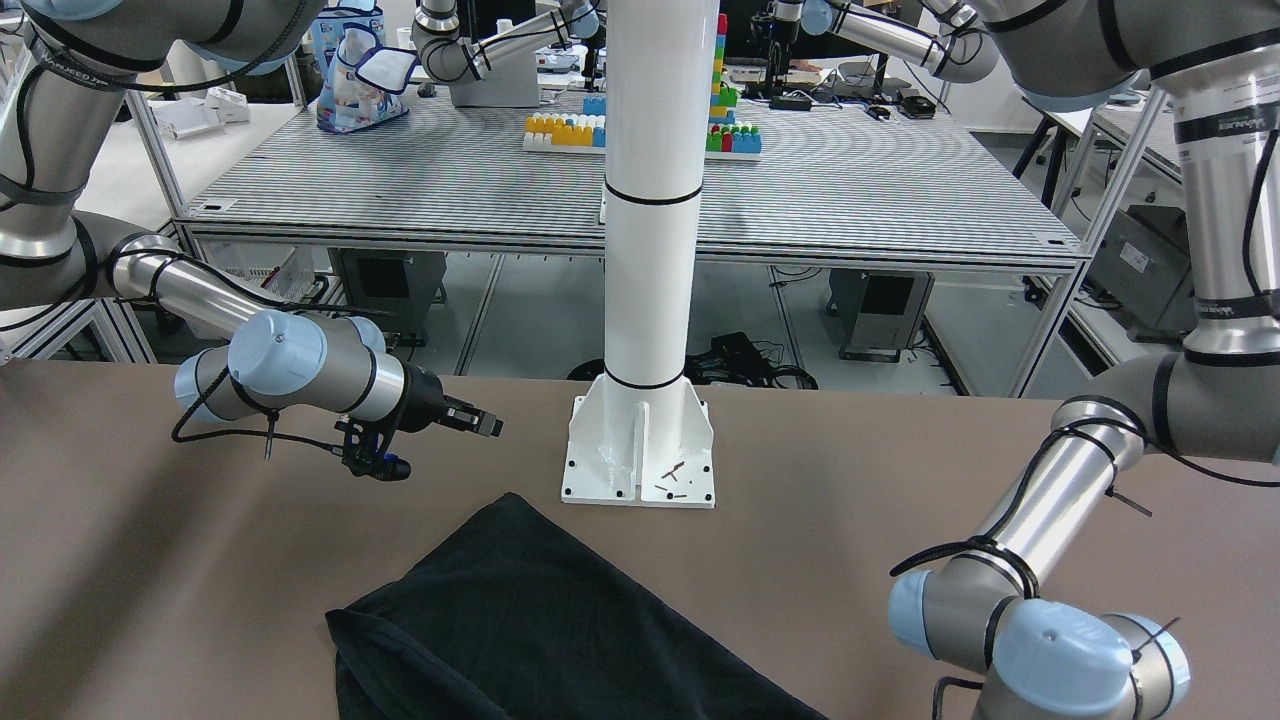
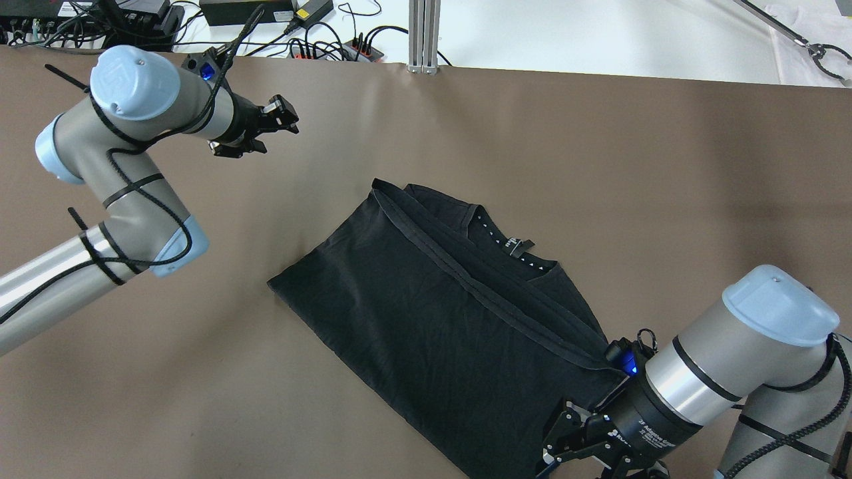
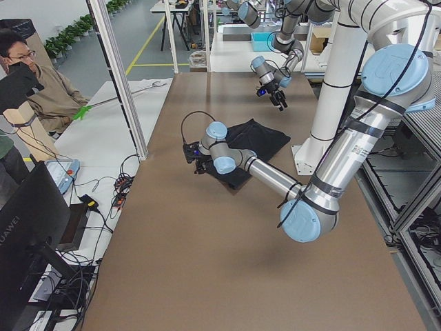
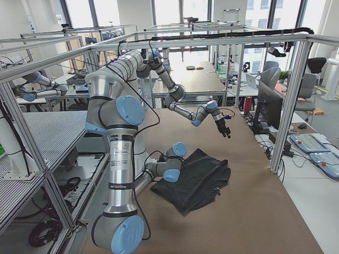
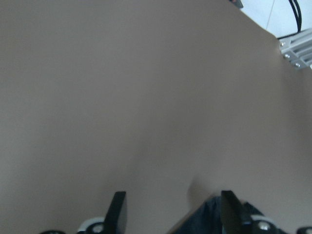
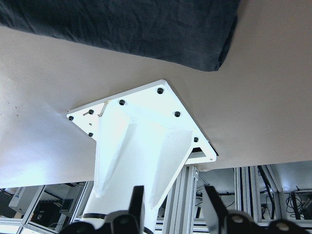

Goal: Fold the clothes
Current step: 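Grasp the shirt's other corner with the left gripper while the right gripper holds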

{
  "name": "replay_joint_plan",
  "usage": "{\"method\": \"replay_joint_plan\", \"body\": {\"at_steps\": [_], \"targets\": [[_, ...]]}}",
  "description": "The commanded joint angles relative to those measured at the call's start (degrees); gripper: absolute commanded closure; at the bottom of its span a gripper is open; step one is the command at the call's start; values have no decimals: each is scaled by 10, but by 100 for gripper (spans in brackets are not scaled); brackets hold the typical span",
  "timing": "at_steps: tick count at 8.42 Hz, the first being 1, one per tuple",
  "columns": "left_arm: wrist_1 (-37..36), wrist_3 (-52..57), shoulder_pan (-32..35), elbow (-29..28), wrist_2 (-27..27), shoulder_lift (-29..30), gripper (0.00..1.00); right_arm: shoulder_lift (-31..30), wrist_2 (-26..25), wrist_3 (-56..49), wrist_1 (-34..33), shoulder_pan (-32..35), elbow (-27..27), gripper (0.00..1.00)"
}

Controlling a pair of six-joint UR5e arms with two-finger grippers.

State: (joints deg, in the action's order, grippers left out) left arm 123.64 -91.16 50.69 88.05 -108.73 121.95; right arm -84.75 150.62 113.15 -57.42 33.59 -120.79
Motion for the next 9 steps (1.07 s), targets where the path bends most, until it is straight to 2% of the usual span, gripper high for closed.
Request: {"method": "replay_joint_plan", "body": {"at_steps": [1, 2, 3, 4, 6, 9], "targets": [[0, -69, -65, 107, 24, -81, 27, 3, -79, -2, 0, 19, 18, 5], [0, -81, -111, 136, 62, -113, 27, 16, -141, -3, -1, 19, 19, 5], [-1, -82, -146, 141, 94, -135, 27, 20, -193, -3, 0, 18, 20, 5], [-1, -83, -173, 139, 114, -154, 27, 23, -223, -6, 0, 18, 20, 5], [-1, -84, -206, 134, 145, -166, 28, 23, -262, -13, 0, 18, 20, 5], [0, -80, -208, 111, 143, -154, 31, 23, -264, -13, 0, 17, 19, 5]]}}
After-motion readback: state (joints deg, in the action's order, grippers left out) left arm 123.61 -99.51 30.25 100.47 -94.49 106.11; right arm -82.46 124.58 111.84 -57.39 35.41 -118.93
